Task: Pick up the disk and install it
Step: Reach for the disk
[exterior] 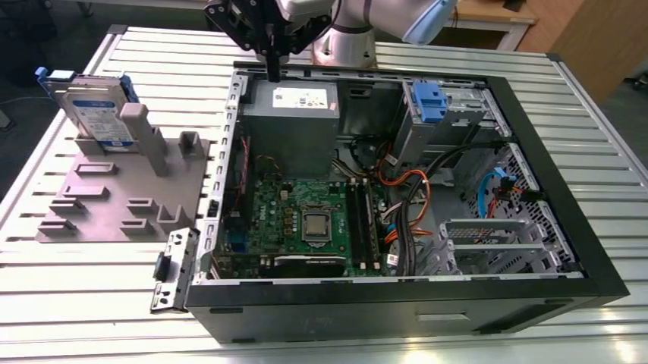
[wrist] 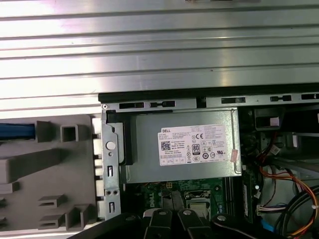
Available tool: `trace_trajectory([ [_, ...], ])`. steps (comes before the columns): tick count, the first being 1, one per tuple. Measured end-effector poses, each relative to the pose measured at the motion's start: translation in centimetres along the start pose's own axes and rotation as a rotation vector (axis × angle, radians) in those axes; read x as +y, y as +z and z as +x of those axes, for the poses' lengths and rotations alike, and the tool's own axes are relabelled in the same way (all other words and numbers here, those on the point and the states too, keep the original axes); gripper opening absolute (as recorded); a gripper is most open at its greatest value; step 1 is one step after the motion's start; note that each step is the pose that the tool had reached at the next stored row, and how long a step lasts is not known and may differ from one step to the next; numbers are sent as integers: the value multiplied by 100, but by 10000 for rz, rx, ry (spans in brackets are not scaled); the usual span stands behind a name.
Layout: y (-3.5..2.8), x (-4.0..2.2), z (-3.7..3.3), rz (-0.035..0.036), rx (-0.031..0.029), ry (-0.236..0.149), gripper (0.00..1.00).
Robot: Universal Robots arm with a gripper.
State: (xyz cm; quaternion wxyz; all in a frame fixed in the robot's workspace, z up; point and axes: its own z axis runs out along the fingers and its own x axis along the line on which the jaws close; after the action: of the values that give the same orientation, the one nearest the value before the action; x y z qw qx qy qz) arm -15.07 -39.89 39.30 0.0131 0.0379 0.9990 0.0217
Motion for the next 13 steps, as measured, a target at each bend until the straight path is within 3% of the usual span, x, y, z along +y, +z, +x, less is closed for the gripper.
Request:
trace_trajectory([
  [13,-1,-4,48,0,1,0,11],
])
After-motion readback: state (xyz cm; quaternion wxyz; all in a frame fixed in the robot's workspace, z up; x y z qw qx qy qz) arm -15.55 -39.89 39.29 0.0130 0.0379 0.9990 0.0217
